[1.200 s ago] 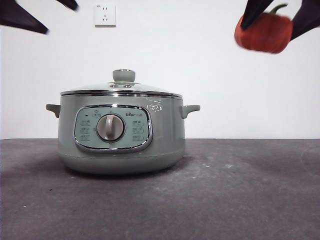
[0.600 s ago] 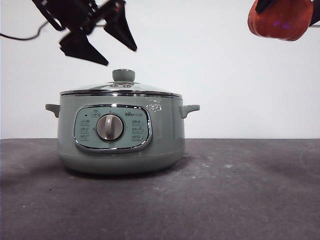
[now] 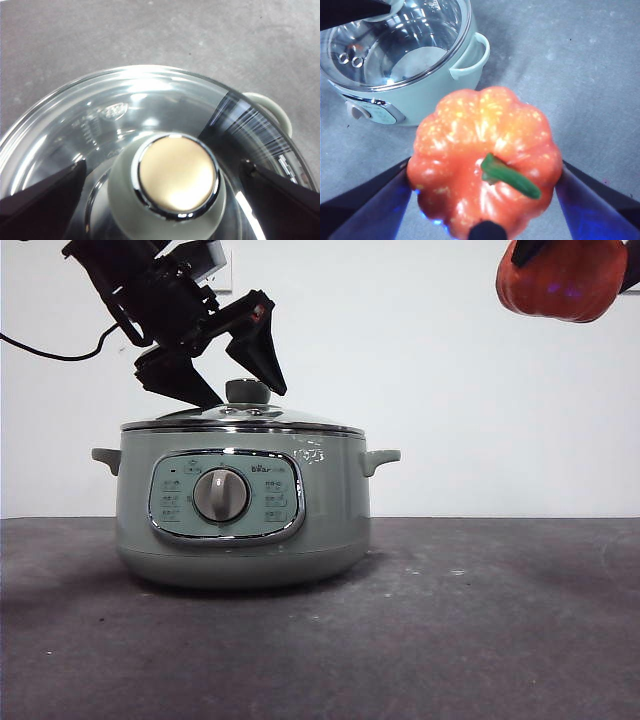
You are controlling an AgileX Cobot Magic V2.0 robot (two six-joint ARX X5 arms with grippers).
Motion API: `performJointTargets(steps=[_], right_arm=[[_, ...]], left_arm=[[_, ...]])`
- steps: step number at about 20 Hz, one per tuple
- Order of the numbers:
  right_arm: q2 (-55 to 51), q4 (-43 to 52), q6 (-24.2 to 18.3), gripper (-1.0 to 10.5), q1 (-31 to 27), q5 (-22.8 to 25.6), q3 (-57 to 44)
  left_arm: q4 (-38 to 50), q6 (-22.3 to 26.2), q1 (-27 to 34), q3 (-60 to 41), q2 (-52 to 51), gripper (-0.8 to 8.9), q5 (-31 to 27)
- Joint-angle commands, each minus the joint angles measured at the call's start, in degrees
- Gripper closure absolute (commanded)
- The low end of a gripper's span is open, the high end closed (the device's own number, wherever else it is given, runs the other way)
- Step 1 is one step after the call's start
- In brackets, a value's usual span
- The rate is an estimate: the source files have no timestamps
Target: Pick up the pumpkin,open the lid,put the pumpkin in the pot,close the lid
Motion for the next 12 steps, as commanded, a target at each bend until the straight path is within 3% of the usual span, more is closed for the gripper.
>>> performJointTargets(steps=[1, 3, 8, 12], right_arm=[[0.04, 0.31, 0.35, 9.6, 0.13, -0.02, 0.04], [0.04, 0.28, 0.35, 9.6, 0.13, -0.02, 0.04], [0.07, 0.28, 0.33, 9.6, 0.11, 0.02, 0.04], [0.09, 0.26, 0.31, 9.6, 0.11, 0.07, 0.04]], left_arm=[[-1.40, 0.22, -0.59, -0.20, 0.39, 4.42, -0.33], [-1.33, 0.22, -0.59, -0.20, 0.39, 6.10, -0.28], [-1.27, 0.20, -0.59, -0.20, 0.37, 8.20, -0.24], [-1.31, 0.22, -0.59, -0.20, 0.37, 8.22, -0.22]])
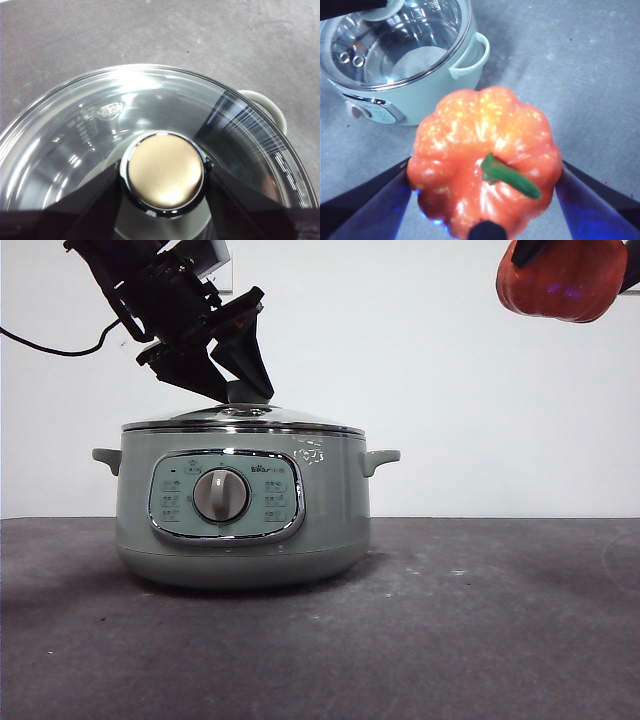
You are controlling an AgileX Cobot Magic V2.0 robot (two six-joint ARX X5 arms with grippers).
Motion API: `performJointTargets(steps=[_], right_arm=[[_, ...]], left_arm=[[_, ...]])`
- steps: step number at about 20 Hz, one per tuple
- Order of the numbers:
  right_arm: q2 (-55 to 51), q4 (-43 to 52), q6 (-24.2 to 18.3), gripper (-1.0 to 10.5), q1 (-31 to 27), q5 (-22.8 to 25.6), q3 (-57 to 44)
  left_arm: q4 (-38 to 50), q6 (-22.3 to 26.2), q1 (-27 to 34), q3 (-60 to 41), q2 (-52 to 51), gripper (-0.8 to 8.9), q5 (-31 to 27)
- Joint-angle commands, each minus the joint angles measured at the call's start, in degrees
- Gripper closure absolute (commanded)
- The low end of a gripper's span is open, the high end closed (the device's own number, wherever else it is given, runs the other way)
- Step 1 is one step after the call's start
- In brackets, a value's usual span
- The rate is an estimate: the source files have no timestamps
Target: Pick up the pumpkin,open the lid,put the pumpkin in the pot,close the lid
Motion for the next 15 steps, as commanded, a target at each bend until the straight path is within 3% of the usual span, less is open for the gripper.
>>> performJointTargets(steps=[1, 15], right_arm=[[0.09, 0.26, 0.31, 9.6, 0.11, 0.07, 0.04], [0.22, 2.73, 0.35, 9.6, 0.13, -0.07, 0.04]], left_arm=[[-0.55, -0.44, -0.07, -0.55, 0.61, 8.22, 0.55], [-2.23, -0.48, 0.09, 0.42, -9.11, 8.22, 0.72]])
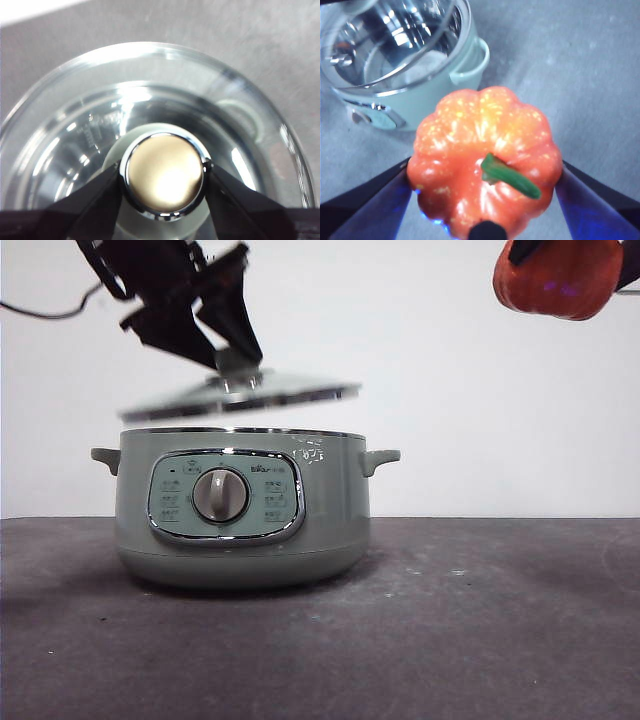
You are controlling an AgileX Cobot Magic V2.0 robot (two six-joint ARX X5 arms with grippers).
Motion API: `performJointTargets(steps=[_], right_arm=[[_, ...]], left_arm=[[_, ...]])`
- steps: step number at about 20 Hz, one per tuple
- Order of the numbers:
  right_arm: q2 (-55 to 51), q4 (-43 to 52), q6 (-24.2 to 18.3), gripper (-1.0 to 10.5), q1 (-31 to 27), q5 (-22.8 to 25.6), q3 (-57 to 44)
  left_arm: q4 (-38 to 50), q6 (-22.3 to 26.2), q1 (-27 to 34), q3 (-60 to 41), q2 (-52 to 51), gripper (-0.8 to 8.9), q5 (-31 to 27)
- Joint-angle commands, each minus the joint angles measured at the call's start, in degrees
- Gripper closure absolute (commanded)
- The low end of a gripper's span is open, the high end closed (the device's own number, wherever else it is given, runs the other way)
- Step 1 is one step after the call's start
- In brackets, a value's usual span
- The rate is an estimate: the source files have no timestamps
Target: Pick up the pumpkin,open the lid,put the pumpkin in the pot,close the lid
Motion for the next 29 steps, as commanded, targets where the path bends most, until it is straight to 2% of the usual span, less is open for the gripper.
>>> performJointTargets(steps=[1, 6, 10, 16, 19, 23, 27, 29], right_arm=[[0.22, 1.75, 0.37, 9.6, 0.15, -0.09, 0.04], [3.30, 7.58, 0.59, 9.6, 3.08, -1.60, 0.13], [11.61, 11.76, 0.57, 9.6, 7.56, -1.57, 4.02], [30.47, 13.55, -0.94, 9.6, 12.81, -1.57, 18.84], [40.81, 13.92, -2.19, 9.6, 14.71, -1.55, 28.11], [52.11, 15.61, -3.78, 9.6, 16.39, -1.31, 36.92], [58.66, 21.00, -5.27, 9.6, 17.44, -0.70, 38.10], [60.76, 21.14, -7.02, 9.6, 17.73, 1.60, 38.10]], left_arm=[[0.22, -0.37, 0.15, 1.16, -3.63, 8.22, 0.66], [-6.43, -0.35, 1.25, 1.60, -13.16, 8.22, 0.28], [-14.43, 0.00, 2.69, 1.60, -22.27, 8.22, -2.67], [-26.01, 0.79, 4.79, 1.60, -35.21, 8.22, -6.84], [-30.25, 0.74, 4.96, 1.60, -40.22, 8.22, -6.97], [-33.31, 0.17, 4.96, 1.60, -44.35, 8.22, -7.30], [-34.45, -0.22, 4.96, 1.60, -45.68, 8.22, -7.26], [-35.06, -0.22, 4.96, 1.60, -45.70, 8.22, -7.26]])
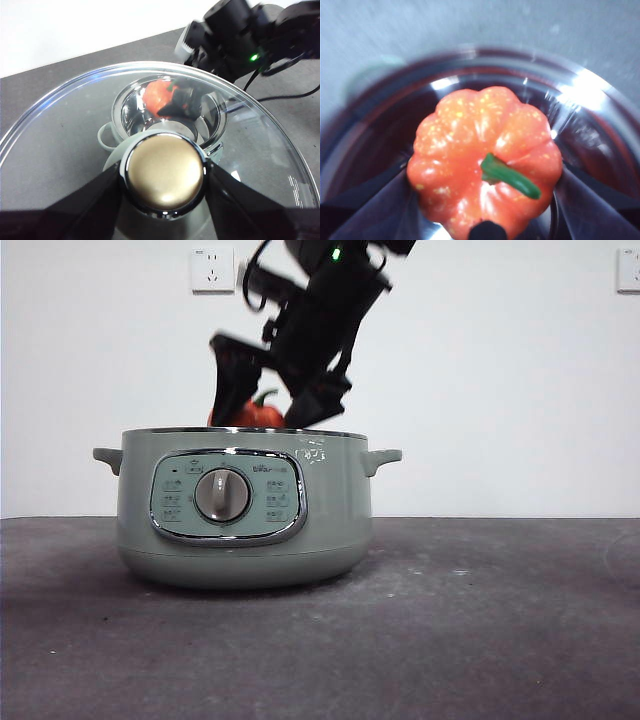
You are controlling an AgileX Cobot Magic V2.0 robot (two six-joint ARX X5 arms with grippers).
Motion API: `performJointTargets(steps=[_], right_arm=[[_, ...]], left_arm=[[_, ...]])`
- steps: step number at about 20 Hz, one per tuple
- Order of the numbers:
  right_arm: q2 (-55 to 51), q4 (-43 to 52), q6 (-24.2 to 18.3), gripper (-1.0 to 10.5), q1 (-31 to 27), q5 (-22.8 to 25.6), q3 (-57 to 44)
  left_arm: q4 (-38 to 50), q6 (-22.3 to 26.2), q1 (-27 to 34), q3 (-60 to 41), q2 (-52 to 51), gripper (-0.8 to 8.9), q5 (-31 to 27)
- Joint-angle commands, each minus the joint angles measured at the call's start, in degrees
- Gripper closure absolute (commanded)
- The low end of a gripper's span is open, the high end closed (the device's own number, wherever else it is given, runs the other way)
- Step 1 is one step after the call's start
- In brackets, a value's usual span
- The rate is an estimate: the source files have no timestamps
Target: Pick up the pumpkin,open the lid,put the pumpkin in the pot,close the lid
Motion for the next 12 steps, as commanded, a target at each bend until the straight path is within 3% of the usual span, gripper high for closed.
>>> performJointTargets(steps=[1, 12], right_arm=[[2.49, 0.37, -3.08, 9.6, 0.77, 1.97, 0.07], [5.46, -6.08, -5.77, 9.6, 1.64, 3.06, 0.07]], left_arm=[[1.73, -0.24, 0.17, 1.16, -0.55, 8.22, 0.17], [1.09, -0.22, 0.17, 1.16, -0.57, 8.22, 0.42]])
